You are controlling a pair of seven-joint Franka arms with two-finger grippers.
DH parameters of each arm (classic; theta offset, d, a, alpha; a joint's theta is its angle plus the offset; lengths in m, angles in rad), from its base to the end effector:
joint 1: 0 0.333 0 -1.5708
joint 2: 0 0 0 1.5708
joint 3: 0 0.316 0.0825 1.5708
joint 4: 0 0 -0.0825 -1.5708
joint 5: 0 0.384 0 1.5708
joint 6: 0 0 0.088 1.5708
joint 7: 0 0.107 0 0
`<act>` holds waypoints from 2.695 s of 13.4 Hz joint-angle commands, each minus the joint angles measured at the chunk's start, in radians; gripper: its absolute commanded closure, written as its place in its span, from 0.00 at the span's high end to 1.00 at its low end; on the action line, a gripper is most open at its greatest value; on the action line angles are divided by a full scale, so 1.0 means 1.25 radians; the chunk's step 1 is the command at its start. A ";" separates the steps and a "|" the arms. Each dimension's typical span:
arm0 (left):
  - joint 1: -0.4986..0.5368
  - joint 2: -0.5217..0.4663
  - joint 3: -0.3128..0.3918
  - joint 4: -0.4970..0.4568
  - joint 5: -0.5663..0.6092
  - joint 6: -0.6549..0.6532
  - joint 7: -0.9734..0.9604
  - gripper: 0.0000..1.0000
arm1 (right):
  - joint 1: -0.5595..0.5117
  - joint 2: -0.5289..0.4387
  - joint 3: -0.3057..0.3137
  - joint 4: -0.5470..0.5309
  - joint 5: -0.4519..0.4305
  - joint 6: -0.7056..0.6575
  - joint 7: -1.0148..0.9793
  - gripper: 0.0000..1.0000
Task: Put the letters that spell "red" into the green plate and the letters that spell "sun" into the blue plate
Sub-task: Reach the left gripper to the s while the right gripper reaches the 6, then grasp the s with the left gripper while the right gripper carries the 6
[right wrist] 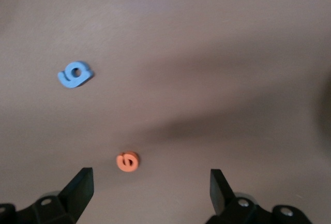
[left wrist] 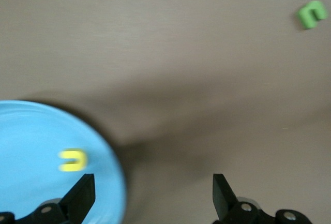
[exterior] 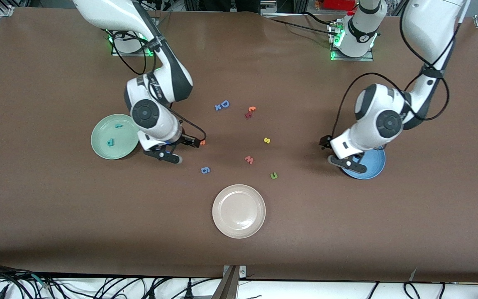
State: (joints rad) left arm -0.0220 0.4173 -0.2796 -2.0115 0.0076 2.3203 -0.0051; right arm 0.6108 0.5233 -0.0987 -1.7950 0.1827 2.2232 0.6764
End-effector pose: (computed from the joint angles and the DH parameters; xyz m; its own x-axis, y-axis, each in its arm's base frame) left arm 0.5687 -0.1729 0.2451 0.9543 -0.2841 -0.0933 -0.2741 -0.9558 0.1063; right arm 0.5572 0.3249 0.2516 0.9558 -0.2652 -0.1270 -0.2682 -0.9633 -0.0069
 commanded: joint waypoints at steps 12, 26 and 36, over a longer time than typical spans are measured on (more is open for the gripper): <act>-0.275 0.133 0.015 0.193 0.028 -0.009 -0.230 1.00 | 0.055 0.098 0.021 -0.050 0.016 0.174 0.014 0.98; -0.311 0.232 0.016 0.224 0.091 0.049 -0.305 1.00 | 0.043 0.019 -0.030 -0.035 0.017 0.019 -0.024 0.08; -0.311 0.216 0.015 0.155 0.138 0.126 -0.341 1.00 | 0.040 -0.092 -0.358 -0.103 0.016 -0.251 -0.407 0.07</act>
State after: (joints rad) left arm -0.4014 0.7060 -0.2696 -1.7770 0.1482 2.4366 -0.3931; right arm 0.6521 0.4029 -0.5006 -1.8578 0.1879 1.8759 0.2583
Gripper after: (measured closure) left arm 0.000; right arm 0.718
